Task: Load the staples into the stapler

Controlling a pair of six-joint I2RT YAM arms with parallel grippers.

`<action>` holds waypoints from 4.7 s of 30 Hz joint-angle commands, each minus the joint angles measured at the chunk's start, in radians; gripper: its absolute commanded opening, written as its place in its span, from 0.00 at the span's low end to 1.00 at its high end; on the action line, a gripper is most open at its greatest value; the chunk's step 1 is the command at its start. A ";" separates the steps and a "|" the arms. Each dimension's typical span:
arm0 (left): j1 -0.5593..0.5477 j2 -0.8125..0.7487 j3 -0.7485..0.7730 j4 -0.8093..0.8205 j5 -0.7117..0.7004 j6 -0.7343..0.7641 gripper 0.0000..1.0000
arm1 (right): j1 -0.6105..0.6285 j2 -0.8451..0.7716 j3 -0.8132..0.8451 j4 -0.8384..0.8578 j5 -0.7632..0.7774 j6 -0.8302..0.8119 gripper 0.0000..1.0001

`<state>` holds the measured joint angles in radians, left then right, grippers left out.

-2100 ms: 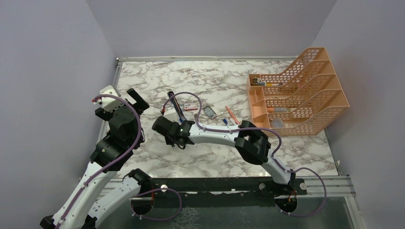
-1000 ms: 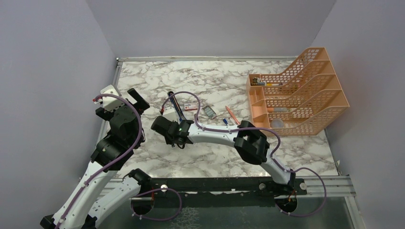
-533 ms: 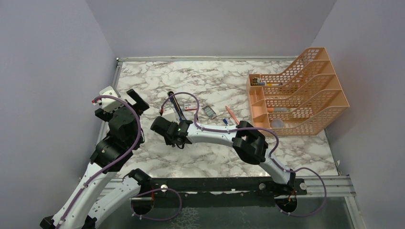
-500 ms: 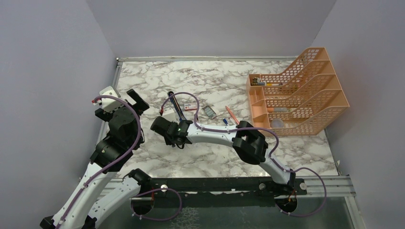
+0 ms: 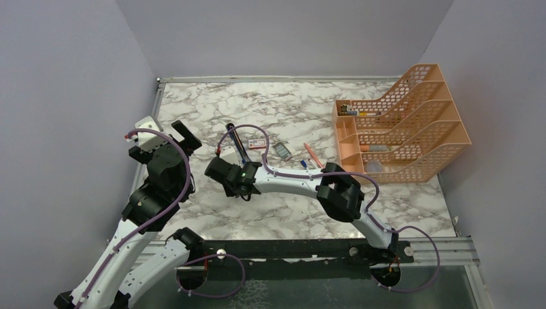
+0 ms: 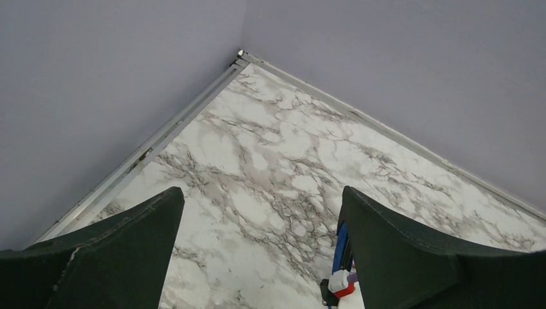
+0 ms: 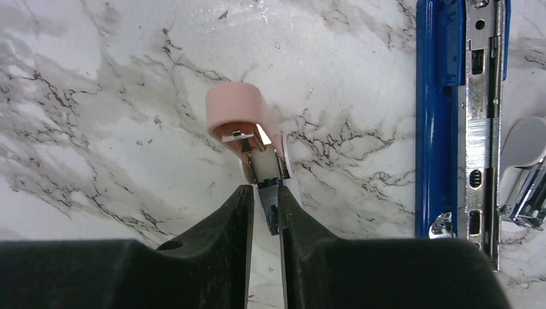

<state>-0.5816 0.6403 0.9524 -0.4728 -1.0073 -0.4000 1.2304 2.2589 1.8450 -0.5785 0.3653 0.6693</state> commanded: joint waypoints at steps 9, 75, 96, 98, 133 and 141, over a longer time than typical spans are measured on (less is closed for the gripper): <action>0.006 0.004 -0.014 0.008 0.021 -0.007 0.93 | 0.004 -0.123 -0.063 0.081 -0.056 -0.210 0.26; 0.006 -0.001 -0.015 0.008 0.024 -0.008 0.93 | 0.004 0.029 0.012 0.006 -0.057 -0.215 0.26; 0.005 -0.004 -0.018 0.009 0.024 -0.010 0.93 | 0.004 -0.118 -0.089 0.065 0.009 -0.162 0.14; 0.006 -0.005 -0.018 0.010 0.024 -0.010 0.93 | 0.004 -0.119 -0.090 0.062 0.012 -0.162 0.14; 0.006 -0.009 -0.018 0.010 0.048 -0.012 0.93 | -0.083 -0.412 -0.509 -0.072 0.152 -0.141 0.16; 0.005 -0.003 -0.021 0.010 0.054 -0.014 0.93 | -0.115 -0.428 -0.621 -0.170 0.331 -0.133 0.16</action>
<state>-0.5816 0.6407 0.9401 -0.4725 -0.9722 -0.4076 1.1145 1.8259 1.2411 -0.6594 0.5480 0.5152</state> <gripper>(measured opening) 0.931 0.158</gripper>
